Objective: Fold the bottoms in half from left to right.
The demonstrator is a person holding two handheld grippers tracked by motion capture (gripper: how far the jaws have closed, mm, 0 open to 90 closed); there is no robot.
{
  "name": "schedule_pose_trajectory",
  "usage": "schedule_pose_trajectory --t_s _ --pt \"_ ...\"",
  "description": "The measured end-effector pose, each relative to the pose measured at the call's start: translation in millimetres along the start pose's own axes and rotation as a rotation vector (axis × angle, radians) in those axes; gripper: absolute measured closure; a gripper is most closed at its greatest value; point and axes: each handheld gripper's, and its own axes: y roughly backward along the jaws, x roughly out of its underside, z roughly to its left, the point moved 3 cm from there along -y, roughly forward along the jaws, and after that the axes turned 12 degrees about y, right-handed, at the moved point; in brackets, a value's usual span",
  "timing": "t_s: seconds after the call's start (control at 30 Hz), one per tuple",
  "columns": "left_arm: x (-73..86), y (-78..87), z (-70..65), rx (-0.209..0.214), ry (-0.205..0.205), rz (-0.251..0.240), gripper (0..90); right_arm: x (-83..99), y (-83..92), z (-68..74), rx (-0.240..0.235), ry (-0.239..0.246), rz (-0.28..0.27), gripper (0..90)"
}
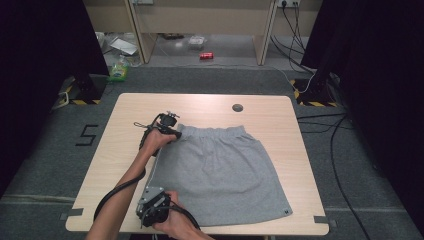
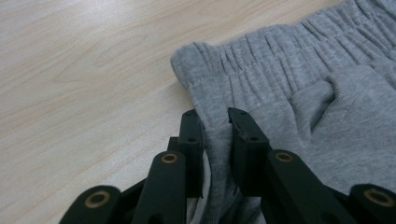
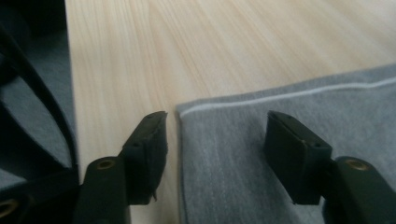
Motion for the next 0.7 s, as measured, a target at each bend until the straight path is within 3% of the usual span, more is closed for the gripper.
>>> schedule_pose_trajectory --t_s 0.1,0.17,0.27,0.4,0.53,0.6,0.63,0.67,0.7 --pt "0.5 0.1 0.5 0.004 0.002 -0.003 75.5 0.7 1.9 -0.4 0.01 0.011 0.004 62.2" --pt "0.4 0.1 0.6 0.005 0.002 -0.002 75.5 1.4 2.7 -3.2 0.021 0.019 0.001 67.5" --pt "-0.3 -0.1 1.0 0.008 0.006 0.002 75.5 5.8 5.9 -7.0 0.028 -0.013 -0.006 83.3" --pt "-2.2 -0.2 1.5 0.012 0.006 0.016 76.1 7.6 7.4 -9.5 0.025 -0.013 -0.023 85.2" --pt "-6.2 2.2 0.7 0.028 0.014 0.058 76.9 7.3 21.3 -15.8 0.033 -0.027 -0.063 85.5" --pt "-10.9 8.0 -1.4 0.047 0.017 0.045 77.1 7.3 24.6 -17.9 0.033 -0.037 -0.072 85.6" --pt "-18.0 18.9 -4.6 0.075 0.021 0.026 77.1 6.7 36.4 -24.5 0.042 -0.065 -0.105 85.7" --pt "-18.0 18.9 -4.6 0.075 0.021 0.026 77.1 6.2 42.5 -27.3 0.049 -0.077 -0.121 85.8" --pt "-26.3 31.5 -9.5 0.09 0.019 0.007 77.2 5.9 48.9 -30.6 0.059 -0.076 -0.136 85.8"
